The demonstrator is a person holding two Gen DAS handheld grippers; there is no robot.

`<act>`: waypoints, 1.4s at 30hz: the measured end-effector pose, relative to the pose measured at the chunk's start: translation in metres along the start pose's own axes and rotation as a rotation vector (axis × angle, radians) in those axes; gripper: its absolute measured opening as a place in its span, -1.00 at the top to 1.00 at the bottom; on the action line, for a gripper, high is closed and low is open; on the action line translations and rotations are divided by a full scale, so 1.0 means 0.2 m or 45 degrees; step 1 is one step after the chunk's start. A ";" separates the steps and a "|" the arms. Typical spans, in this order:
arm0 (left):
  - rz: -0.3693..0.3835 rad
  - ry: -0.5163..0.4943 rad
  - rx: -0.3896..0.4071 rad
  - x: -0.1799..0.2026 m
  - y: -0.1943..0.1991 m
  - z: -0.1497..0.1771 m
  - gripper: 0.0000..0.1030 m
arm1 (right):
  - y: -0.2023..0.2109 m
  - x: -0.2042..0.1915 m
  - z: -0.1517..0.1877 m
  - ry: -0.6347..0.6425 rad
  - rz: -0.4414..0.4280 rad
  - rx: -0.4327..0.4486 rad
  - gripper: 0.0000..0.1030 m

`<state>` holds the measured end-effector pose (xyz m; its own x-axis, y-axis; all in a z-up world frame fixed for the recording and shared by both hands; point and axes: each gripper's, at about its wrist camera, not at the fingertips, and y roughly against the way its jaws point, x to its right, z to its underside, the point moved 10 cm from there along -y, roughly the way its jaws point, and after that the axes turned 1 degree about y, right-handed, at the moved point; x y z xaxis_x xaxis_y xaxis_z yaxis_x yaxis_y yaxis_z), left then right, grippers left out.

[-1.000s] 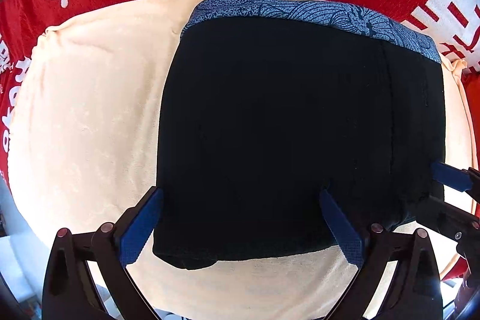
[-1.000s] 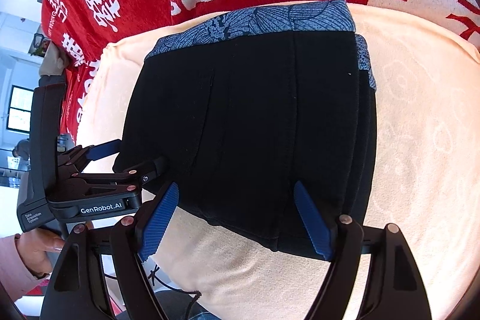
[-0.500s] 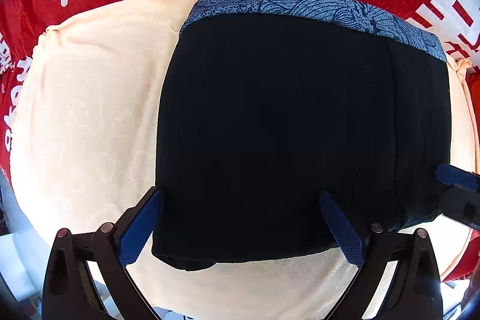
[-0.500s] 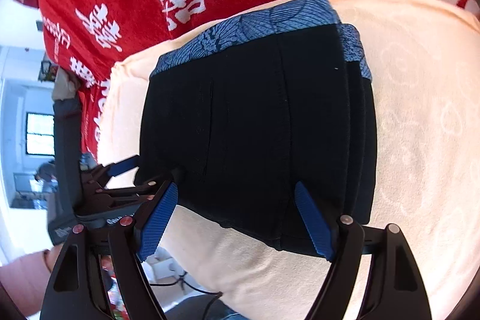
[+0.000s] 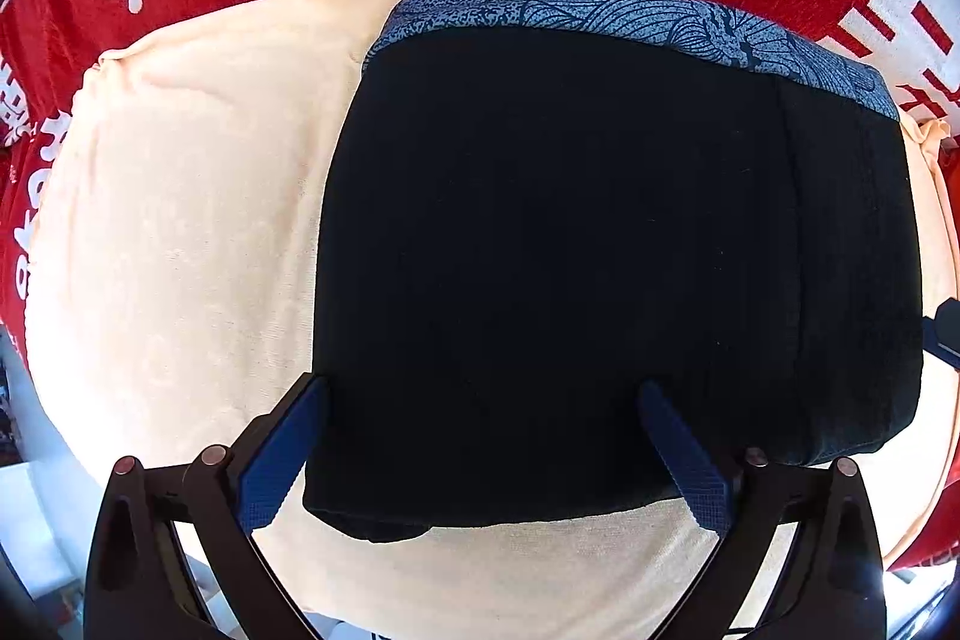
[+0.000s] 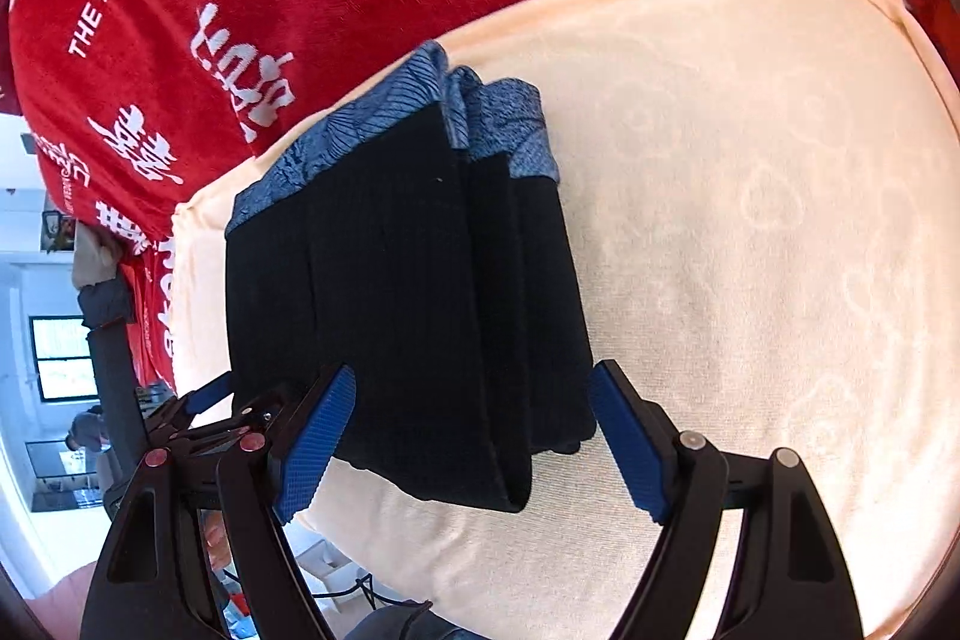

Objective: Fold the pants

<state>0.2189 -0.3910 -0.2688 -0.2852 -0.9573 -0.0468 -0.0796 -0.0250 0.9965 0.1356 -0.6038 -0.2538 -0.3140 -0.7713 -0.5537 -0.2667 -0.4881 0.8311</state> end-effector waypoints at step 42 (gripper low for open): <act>0.283 0.060 0.000 -0.29 0.04 -0.32 -1.00 | -0.13 0.13 -0.07 0.016 -0.299 -0.118 -0.61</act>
<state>0.2956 -0.3530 -0.2528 -0.2511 -0.9516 0.1774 -0.0195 0.1882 0.9819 0.1472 -0.6167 -0.2890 -0.2415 -0.6370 -0.7320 -0.2463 -0.6894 0.6812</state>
